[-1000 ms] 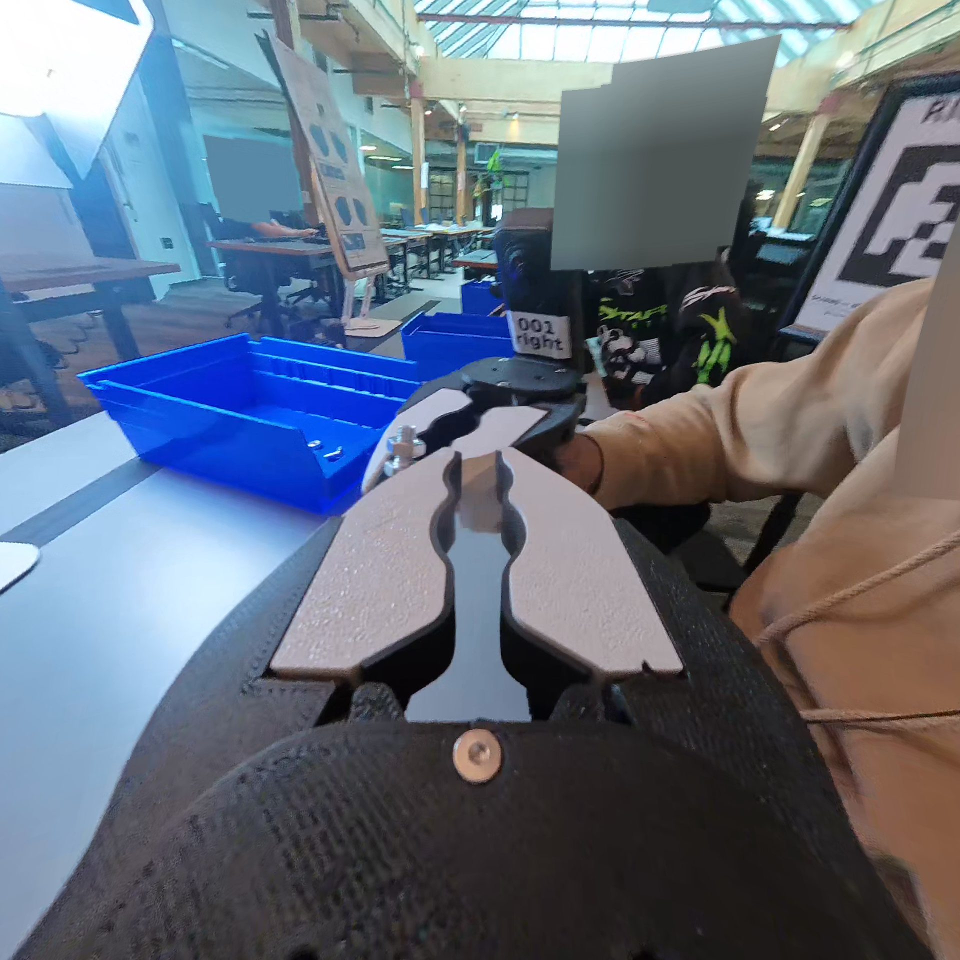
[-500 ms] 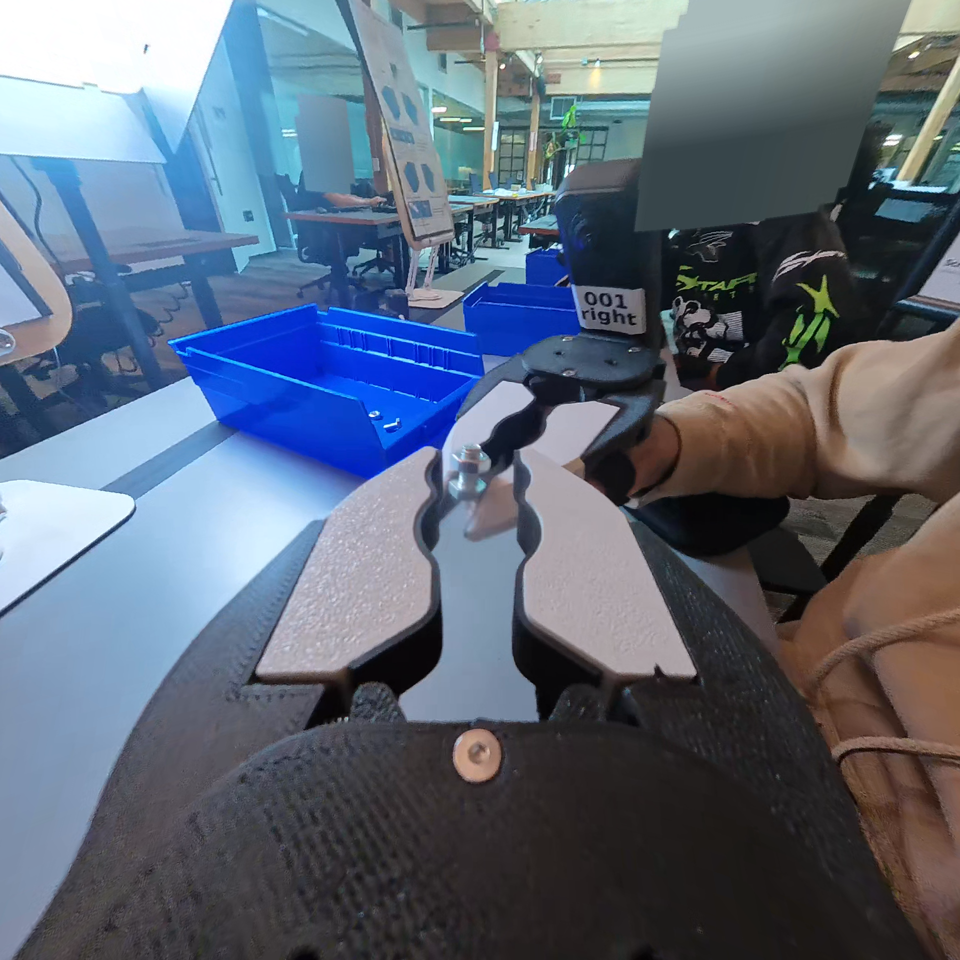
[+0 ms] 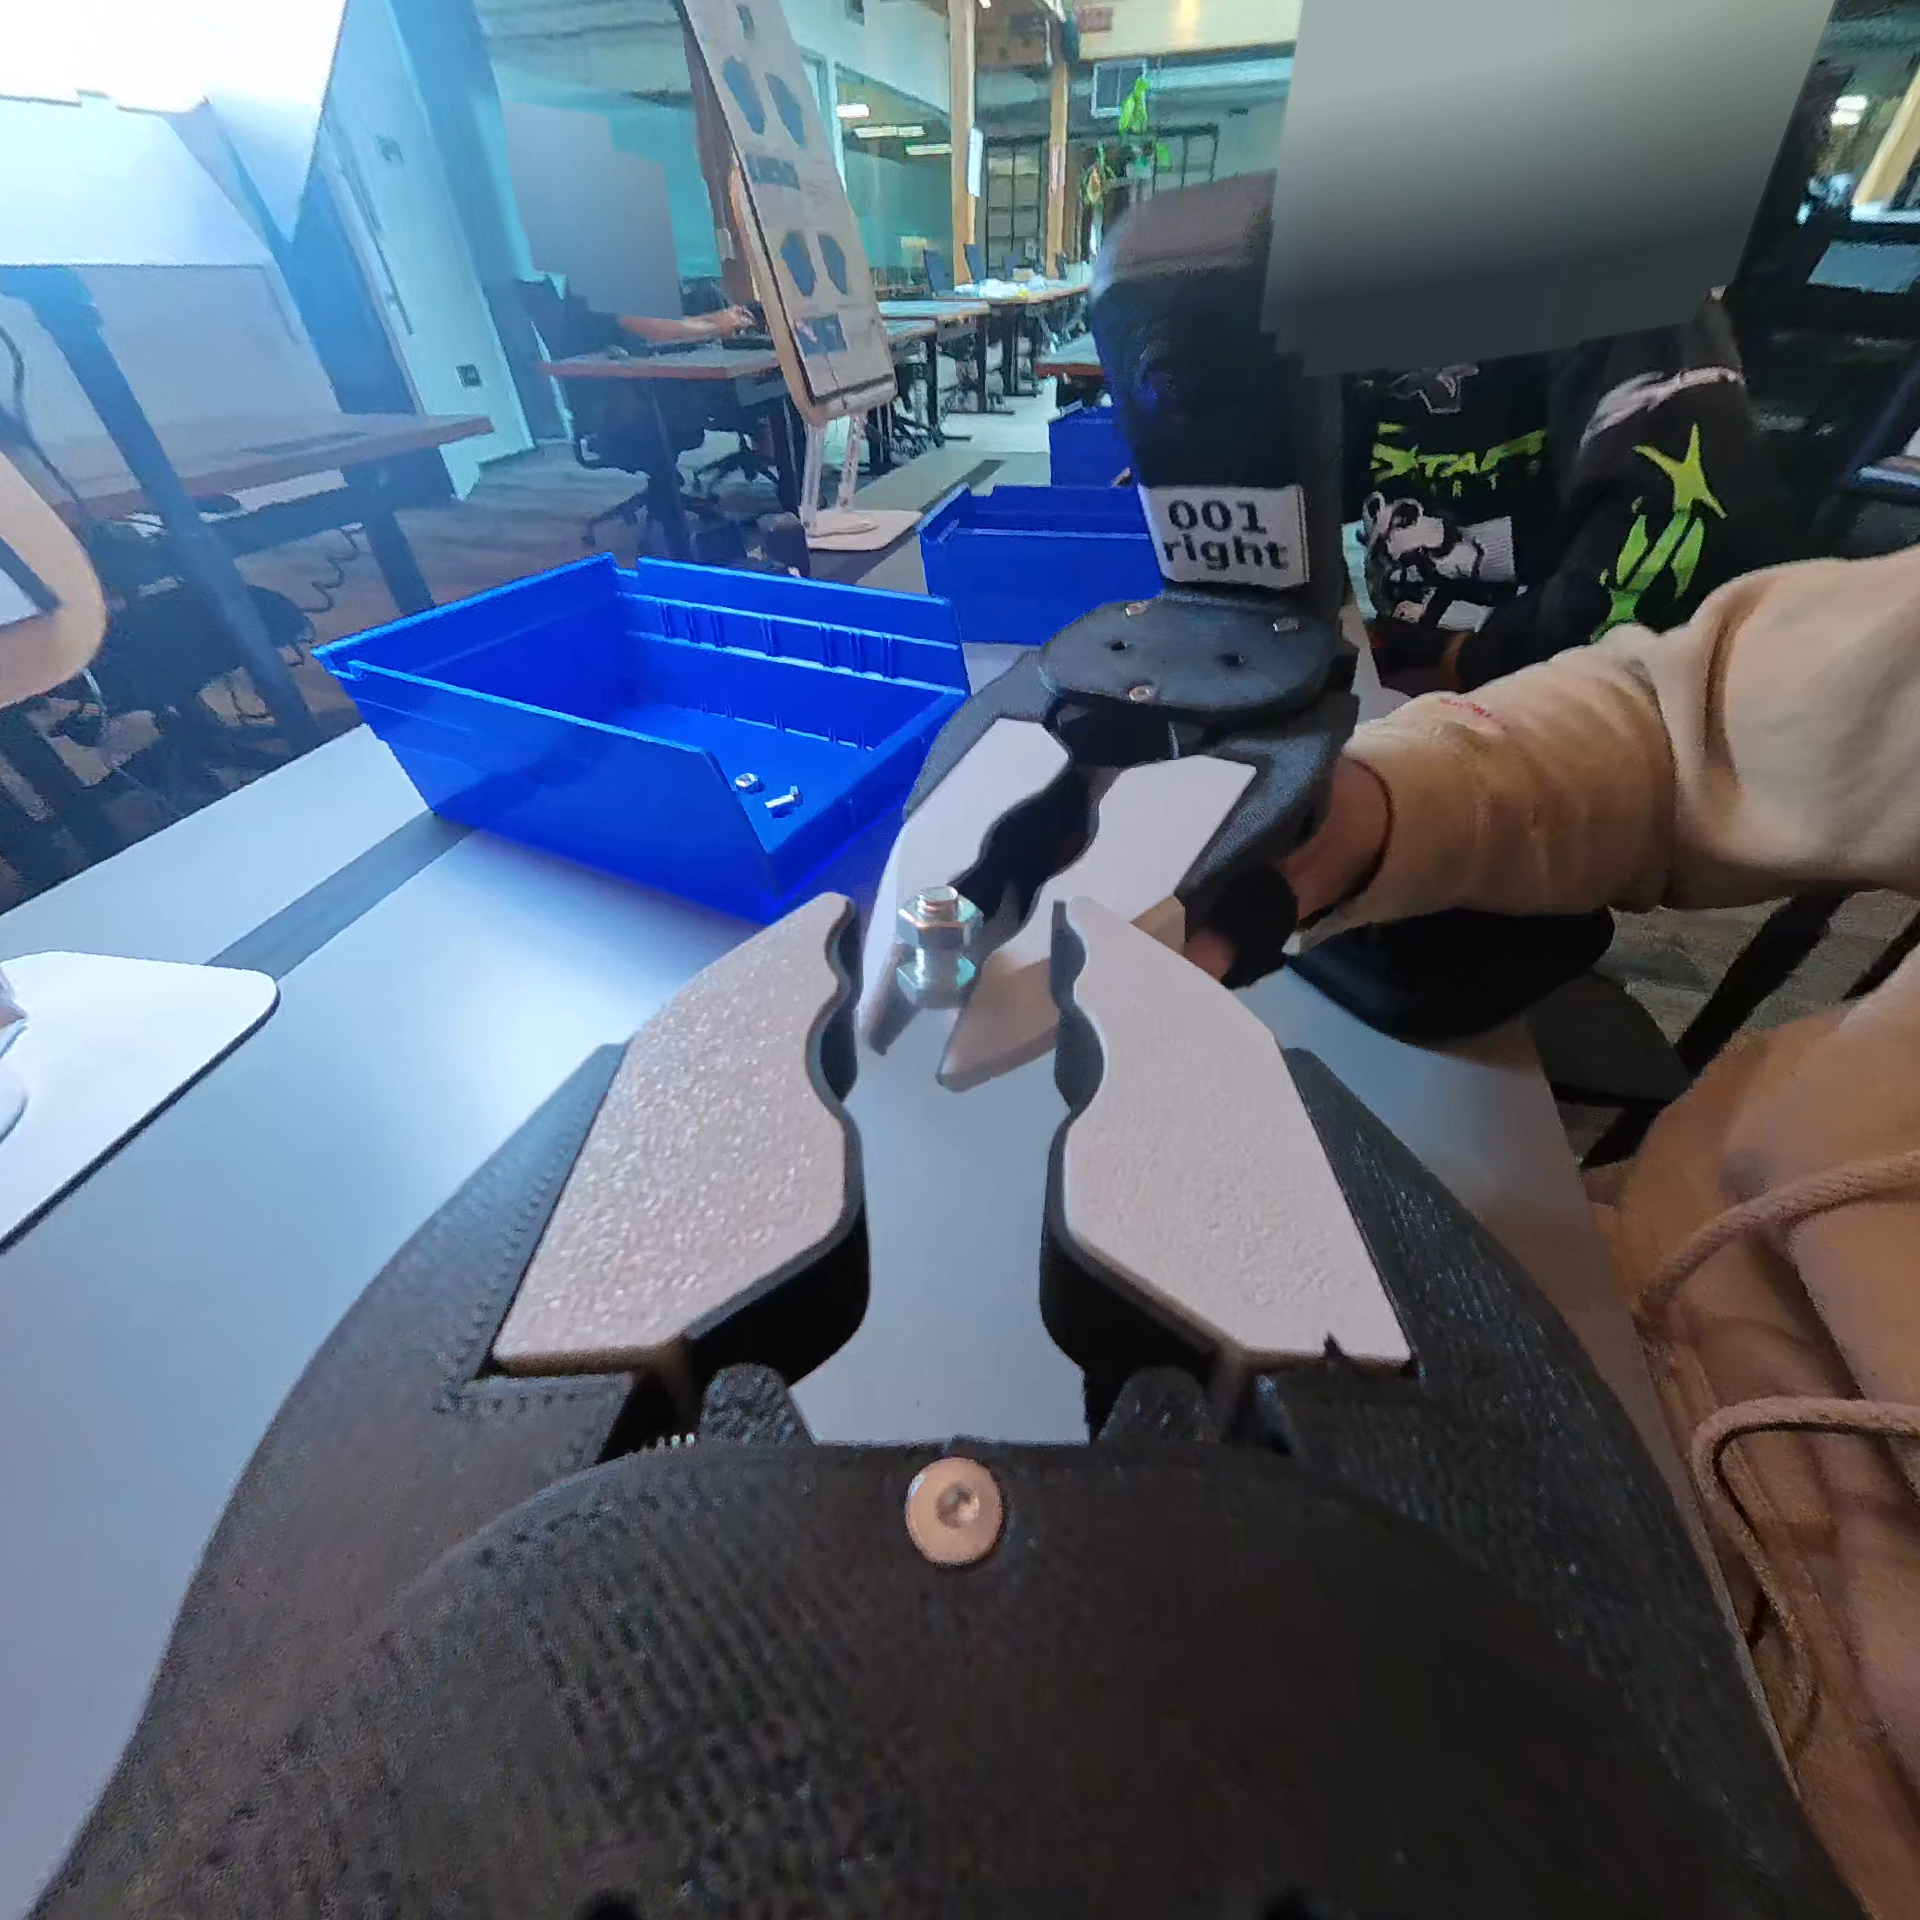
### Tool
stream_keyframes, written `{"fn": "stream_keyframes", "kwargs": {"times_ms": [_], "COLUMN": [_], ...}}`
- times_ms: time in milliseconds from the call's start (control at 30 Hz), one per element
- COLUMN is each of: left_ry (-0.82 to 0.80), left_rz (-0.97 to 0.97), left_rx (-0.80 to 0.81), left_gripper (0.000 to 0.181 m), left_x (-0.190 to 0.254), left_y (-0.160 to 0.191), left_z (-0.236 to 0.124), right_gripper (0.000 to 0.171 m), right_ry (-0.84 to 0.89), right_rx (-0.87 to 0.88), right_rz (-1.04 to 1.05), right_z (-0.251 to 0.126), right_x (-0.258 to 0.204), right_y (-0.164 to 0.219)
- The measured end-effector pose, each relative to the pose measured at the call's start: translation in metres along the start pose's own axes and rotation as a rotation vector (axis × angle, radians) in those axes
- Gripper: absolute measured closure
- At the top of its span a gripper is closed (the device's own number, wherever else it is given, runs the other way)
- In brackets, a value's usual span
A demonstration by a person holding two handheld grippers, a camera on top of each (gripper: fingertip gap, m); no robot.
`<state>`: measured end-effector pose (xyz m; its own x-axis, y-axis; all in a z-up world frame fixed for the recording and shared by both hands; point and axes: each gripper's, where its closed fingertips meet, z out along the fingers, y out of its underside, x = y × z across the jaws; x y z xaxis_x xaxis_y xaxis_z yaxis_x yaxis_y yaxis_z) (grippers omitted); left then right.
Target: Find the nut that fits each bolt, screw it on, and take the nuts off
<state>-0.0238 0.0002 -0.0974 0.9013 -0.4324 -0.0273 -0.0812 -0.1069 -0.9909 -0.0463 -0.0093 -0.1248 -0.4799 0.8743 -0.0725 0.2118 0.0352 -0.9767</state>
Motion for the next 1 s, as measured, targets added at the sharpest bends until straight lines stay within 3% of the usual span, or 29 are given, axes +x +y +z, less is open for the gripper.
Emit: {"fn": "stream_keyframes", "kwargs": {"times_ms": [67, 100, 133, 200, 333, 367, 433, 467, 500, 600, 733, 800, 867, 1000], "left_ry": [0.035, 0.091, 0.121, 0.092, 0.026, 0.036, 0.053, 0.097, 0.131, 0.083, 0.046, 0.069, 0.118, 0.075], "left_rz": [0.010, 0.012, -0.001, 0.001, -0.022, -0.019, -0.016, -0.010, -0.025, -0.011, -0.019, -0.012, -0.021, -0.031], "left_rx": [-0.015, -0.015, -0.004, 0.008, 0.003, -0.005, -0.011, -0.003, 0.027, 0.036, 0.015, 0.000, 0.020, 0.056], "left_gripper": [0.156, 0.179, 0.181, 0.180, 0.148, 0.147, 0.152, 0.176, 0.181, 0.171, 0.143, 0.149, 0.177, 0.168], "left_x": [0.006, 0.014, 0.018, 0.013, 0.002, 0.004, 0.007, 0.012, 0.017, 0.010, 0.005, 0.010, 0.015, 0.007], "left_y": [0.002, 0.000, -0.003, -0.005, 0.001, 0.003, 0.002, -0.001, -0.007, -0.010, -0.002, -0.001, -0.007, -0.014], "left_z": [-0.001, -0.004, -0.006, -0.007, 0.000, 0.002, 0.000, -0.005, -0.009, -0.010, -0.001, -0.002, -0.009, -0.012], "right_gripper": [0.157, 0.157, 0.157, 0.157, 0.157, 0.157, 0.157, 0.157, 0.157, 0.157, 0.157, 0.157, 0.157, 0.157], "right_ry": [0.011, 0.026, 0.041, 0.051, 0.007, -0.003, -0.003, 0.009, 0.021, 0.022, -0.019, -0.022, 0.003, 0.012], "right_rx": [0.006, 0.014, 0.022, 0.026, 0.002, -0.004, -0.005, 0.002, 0.010, 0.014, -0.006, -0.008, 0.002, 0.007], "right_rz": [0.010, 0.019, 0.028, 0.035, 0.015, 0.012, 0.014, 0.021, 0.030, 0.034, 0.017, 0.019, 0.026, 0.025], "right_z": [-0.002, -0.004, -0.006, -0.009, -0.003, -0.002, -0.002, -0.003, -0.005, -0.007, 0.000, 0.000, -0.003, -0.006], "right_x": [0.003, 0.008, 0.013, 0.016, 0.003, 0.000, 0.000, 0.003, 0.007, 0.010, -0.003, -0.004, 0.003, 0.006], "right_y": [-0.002, -0.003, -0.005, -0.006, -0.002, -0.001, 0.000, -0.001, -0.003, -0.005, 0.000, 0.000, -0.001, -0.004]}}
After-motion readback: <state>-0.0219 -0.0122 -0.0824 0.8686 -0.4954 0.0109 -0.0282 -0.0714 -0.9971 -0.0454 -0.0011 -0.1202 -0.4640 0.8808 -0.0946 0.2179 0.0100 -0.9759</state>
